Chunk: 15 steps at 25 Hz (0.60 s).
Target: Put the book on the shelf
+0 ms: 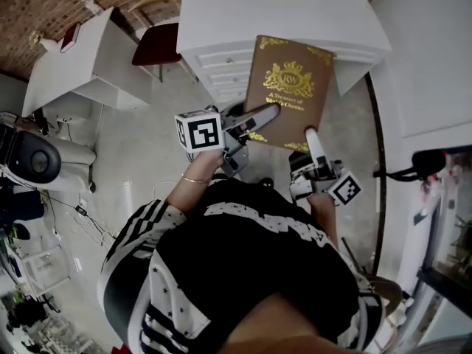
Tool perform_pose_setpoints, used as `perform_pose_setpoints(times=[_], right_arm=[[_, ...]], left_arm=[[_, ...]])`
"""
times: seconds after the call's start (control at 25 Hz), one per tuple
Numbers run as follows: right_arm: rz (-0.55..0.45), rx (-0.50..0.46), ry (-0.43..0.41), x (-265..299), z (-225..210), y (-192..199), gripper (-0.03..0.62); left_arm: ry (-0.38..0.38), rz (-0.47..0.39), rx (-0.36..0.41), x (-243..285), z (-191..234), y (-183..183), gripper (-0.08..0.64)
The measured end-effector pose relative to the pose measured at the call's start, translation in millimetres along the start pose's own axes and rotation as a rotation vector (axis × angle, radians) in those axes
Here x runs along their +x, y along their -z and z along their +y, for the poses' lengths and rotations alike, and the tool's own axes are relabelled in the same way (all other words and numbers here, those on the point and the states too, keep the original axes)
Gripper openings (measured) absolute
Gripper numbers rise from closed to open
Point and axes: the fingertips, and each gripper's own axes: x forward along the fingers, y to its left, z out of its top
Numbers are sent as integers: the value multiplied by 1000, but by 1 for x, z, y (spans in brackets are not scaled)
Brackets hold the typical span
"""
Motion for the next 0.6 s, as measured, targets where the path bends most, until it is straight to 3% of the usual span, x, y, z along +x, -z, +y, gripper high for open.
perform_pose_setpoints(times=[0.32, 0.6], right_arm=[[62, 44, -38, 5, -3, 1, 249], [14, 8, -20, 0, 0, -3, 249]], left_arm=[[-128, -45, 32, -14, 3, -4, 319], [-1, -37, 9, -1, -4, -1, 318]])
